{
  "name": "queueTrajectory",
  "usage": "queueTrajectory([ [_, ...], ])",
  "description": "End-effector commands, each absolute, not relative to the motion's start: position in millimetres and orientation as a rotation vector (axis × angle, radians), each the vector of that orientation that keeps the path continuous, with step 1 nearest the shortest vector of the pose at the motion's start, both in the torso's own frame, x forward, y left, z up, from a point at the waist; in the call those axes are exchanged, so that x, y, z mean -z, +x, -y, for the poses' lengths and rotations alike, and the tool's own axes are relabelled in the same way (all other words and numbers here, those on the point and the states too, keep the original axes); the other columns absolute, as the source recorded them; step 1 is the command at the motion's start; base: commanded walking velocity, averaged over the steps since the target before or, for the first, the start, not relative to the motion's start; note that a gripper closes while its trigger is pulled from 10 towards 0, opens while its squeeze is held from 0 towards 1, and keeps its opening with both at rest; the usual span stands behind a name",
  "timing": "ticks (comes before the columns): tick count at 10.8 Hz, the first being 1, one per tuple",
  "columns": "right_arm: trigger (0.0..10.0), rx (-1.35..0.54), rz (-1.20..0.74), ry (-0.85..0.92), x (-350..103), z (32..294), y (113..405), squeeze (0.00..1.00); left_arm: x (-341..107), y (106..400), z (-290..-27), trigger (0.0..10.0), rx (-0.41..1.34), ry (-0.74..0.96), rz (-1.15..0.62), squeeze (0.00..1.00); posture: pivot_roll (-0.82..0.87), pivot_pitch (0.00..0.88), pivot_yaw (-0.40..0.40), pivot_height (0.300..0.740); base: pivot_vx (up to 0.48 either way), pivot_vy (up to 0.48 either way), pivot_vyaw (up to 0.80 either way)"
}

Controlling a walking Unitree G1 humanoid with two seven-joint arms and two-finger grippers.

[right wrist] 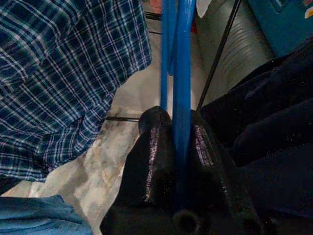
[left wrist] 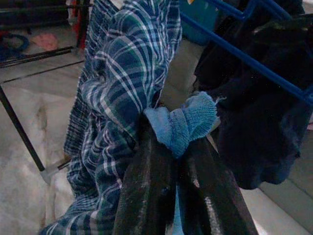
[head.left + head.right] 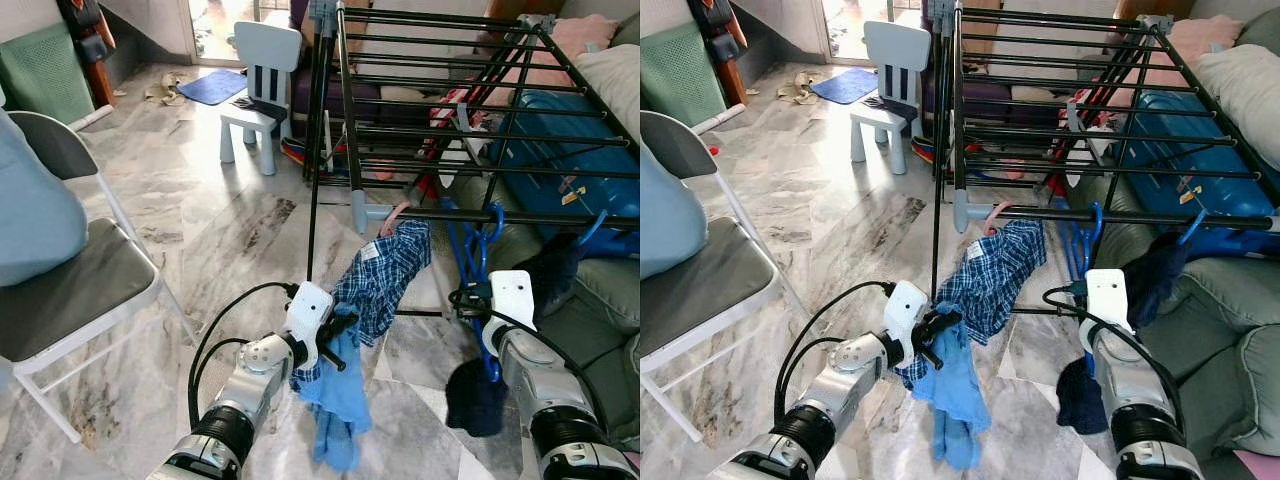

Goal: Hang hanger

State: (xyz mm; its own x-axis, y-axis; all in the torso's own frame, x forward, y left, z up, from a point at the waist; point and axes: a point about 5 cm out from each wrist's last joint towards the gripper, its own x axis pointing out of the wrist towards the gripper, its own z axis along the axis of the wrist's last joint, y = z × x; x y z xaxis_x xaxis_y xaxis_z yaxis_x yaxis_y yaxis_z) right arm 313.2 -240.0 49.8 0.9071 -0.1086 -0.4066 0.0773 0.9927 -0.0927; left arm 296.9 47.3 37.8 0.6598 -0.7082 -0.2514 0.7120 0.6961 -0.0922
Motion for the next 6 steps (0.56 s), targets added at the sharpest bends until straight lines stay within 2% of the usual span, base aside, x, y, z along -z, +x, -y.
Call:
queueTrajectory([
  [1,0.0,0.114,-0.409,-0.072,-54.0,244.9,315.7,0.0,-45.9,301.9,-41.8,10.0,0.818,0.034,-0.245,0.0,0.03,0.0,-0.062,0.74,0.0,0.0,0.0],
  [4,0.0,0.187,-0.255,-0.056,-74.0,250.5,314.8,0.0,-49.1,301.7,-38.1,10.0,0.839,0.021,-0.227,0.0,0.05,0.0,-0.073,0.74,0.0,0.0,0.0],
  [5,0.2,0.201,-0.216,-0.061,-74.4,251.2,305.0,0.0,-48.6,301.1,-40.4,10.0,0.845,0.028,-0.226,0.0,0.05,0.0,-0.072,0.74,0.0,0.0,0.0],
  [6,0.8,0.207,-0.182,-0.051,-73.5,248.6,292.6,0.0,-48.3,300.8,-43.6,10.0,0.85,0.033,-0.225,0.0,0.05,0.0,-0.069,0.74,0.0,0.0,0.0],
])
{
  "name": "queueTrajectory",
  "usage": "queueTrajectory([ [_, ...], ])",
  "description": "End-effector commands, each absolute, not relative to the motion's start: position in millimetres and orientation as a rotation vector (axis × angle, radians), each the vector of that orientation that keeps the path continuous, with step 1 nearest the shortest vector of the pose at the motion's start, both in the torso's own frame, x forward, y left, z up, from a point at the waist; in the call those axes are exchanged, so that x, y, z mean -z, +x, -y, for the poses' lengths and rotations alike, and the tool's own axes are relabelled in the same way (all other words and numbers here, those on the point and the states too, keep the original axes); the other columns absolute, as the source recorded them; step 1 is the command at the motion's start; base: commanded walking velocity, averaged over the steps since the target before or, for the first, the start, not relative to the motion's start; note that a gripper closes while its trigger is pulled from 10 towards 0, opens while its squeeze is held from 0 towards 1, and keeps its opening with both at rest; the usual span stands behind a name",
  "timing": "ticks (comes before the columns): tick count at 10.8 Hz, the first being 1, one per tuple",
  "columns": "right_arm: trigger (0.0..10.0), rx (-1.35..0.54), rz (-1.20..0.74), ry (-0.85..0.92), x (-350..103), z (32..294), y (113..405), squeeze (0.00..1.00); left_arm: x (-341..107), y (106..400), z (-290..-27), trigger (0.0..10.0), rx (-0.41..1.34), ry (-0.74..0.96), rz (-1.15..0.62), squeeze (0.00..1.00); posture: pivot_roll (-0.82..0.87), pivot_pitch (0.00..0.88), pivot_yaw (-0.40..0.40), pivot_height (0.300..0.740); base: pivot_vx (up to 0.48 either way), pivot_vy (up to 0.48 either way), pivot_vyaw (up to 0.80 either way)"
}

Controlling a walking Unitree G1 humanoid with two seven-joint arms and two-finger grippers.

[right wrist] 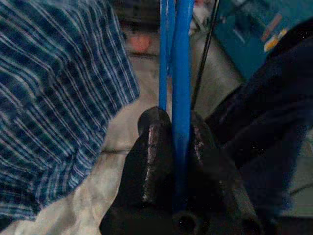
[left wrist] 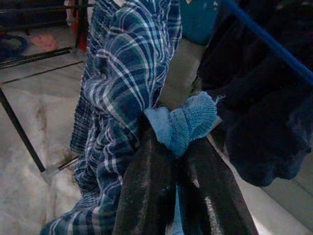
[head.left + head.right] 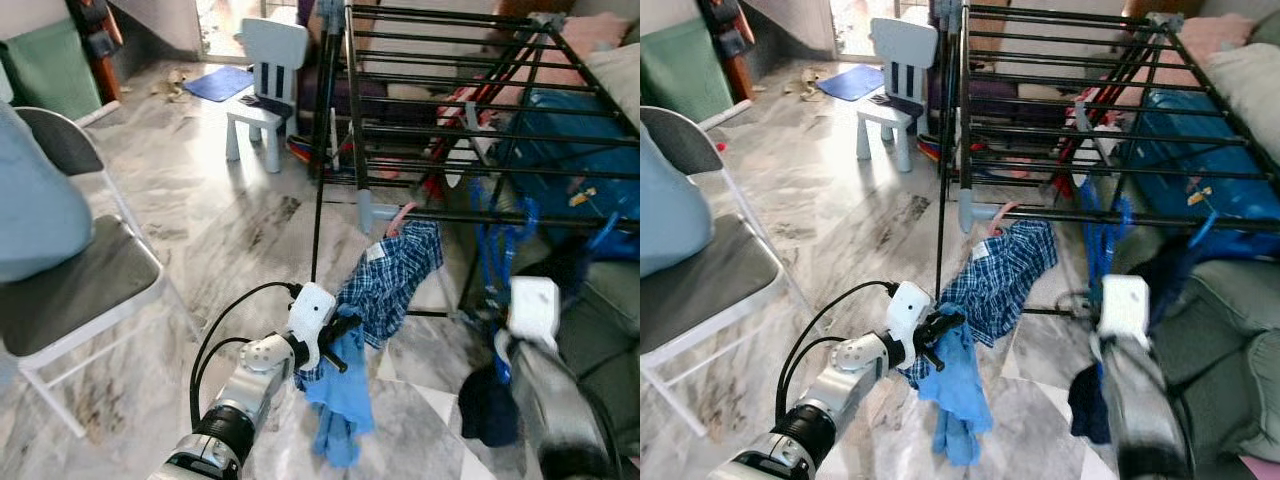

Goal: Hang hanger

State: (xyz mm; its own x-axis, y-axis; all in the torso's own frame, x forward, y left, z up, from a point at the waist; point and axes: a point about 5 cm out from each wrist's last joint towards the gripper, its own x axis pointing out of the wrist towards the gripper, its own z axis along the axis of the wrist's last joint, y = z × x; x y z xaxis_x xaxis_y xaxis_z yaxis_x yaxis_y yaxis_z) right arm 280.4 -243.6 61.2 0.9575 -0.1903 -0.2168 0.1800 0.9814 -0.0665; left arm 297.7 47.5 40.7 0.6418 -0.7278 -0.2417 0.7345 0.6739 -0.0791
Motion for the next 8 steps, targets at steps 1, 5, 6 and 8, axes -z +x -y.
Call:
queueTrajectory([
  [1,7.1,0.19,-0.199,-0.024,-64.4,239.6,272.1,0.0,-49.3,301.5,-47.1,10.0,0.843,0.024,-0.225,0.0,0.05,0.0,-0.068,0.74,0.0,0.0,0.0],
  [5,10.0,0.164,-0.258,0.048,-48.1,209.0,221.5,0.0,-55.1,303.1,-58.5,10.0,0.863,0.047,-0.227,0.0,0.06,0.0,-0.081,0.74,0.0,0.0,0.0],
  [6,10.0,0.166,-0.274,0.053,-44.4,206.4,218.7,0.0,-54.8,305.4,-59.6,10.0,0.856,0.062,-0.236,0.0,0.05,0.0,-0.085,0.74,0.0,0.0,0.0],
  [8,10.0,0.162,-0.285,0.061,-47.5,202.3,220.7,0.0,-61.1,310.0,-58.8,10.0,0.835,0.067,-0.229,0.0,0.06,0.0,-0.096,0.74,0.0,0.0,0.0],
])
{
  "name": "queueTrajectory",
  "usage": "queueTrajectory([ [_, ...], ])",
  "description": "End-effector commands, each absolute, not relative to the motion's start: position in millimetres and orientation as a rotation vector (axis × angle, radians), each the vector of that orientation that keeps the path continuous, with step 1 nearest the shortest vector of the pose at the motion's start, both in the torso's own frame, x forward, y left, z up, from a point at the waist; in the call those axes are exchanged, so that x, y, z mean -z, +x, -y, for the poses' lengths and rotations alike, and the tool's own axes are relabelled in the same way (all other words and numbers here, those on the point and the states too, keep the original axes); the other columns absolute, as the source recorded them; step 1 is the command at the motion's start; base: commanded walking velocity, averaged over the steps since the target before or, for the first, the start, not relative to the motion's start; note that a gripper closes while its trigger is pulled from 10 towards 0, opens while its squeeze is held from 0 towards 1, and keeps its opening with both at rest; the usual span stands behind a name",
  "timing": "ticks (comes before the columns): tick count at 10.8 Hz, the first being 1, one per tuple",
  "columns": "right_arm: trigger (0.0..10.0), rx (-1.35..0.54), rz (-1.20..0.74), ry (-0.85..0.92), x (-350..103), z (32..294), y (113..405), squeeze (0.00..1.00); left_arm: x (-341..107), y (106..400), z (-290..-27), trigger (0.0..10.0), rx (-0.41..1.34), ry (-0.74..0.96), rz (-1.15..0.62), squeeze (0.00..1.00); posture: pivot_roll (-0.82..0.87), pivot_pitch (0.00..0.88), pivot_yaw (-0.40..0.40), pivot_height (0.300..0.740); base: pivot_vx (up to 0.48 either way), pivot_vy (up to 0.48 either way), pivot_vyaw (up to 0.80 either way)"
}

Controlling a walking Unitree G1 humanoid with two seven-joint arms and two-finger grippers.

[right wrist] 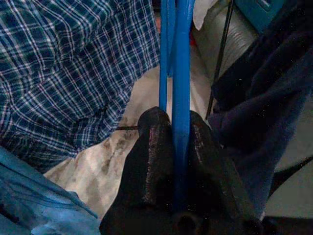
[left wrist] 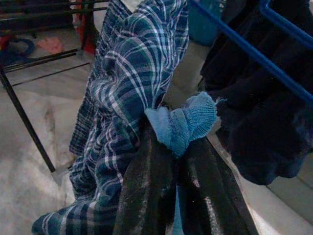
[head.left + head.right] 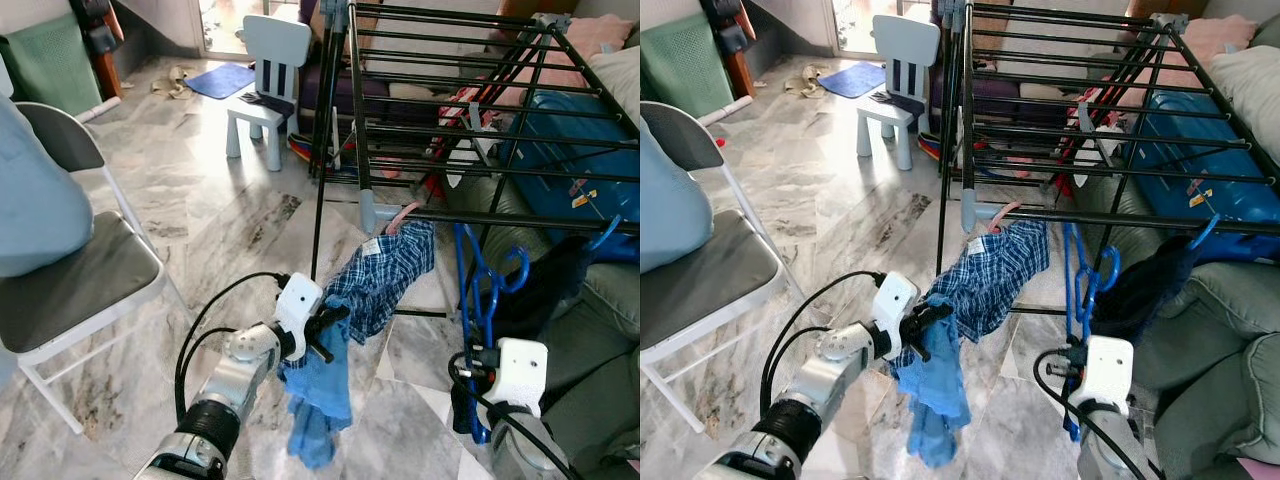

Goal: Hang hanger

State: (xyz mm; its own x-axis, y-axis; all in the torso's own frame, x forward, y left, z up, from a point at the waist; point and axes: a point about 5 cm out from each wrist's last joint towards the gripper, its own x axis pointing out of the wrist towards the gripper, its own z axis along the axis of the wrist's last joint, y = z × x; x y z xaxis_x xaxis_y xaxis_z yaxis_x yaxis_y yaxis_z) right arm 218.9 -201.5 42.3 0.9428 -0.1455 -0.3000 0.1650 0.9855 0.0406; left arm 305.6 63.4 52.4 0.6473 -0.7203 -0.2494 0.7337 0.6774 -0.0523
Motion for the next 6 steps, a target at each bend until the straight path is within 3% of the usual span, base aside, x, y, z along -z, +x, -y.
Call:
queueTrajectory([
  [1,10.0,0.165,-0.298,0.059,-44.8,202.4,220.2,0.0,-61.2,309.6,-58.5,10.0,0.836,0.078,-0.227,0.0,0.07,0.0,-0.105,0.74,0.0,0.0,0.0],
  [6,10.0,0.182,-0.313,0.094,-38.7,196.3,218.3,0.0,-62.4,303.9,-57.4,10.0,0.855,0.112,-0.208,0.0,0.08,0.0,-0.103,0.74,-0.283,0.0,0.0],
])
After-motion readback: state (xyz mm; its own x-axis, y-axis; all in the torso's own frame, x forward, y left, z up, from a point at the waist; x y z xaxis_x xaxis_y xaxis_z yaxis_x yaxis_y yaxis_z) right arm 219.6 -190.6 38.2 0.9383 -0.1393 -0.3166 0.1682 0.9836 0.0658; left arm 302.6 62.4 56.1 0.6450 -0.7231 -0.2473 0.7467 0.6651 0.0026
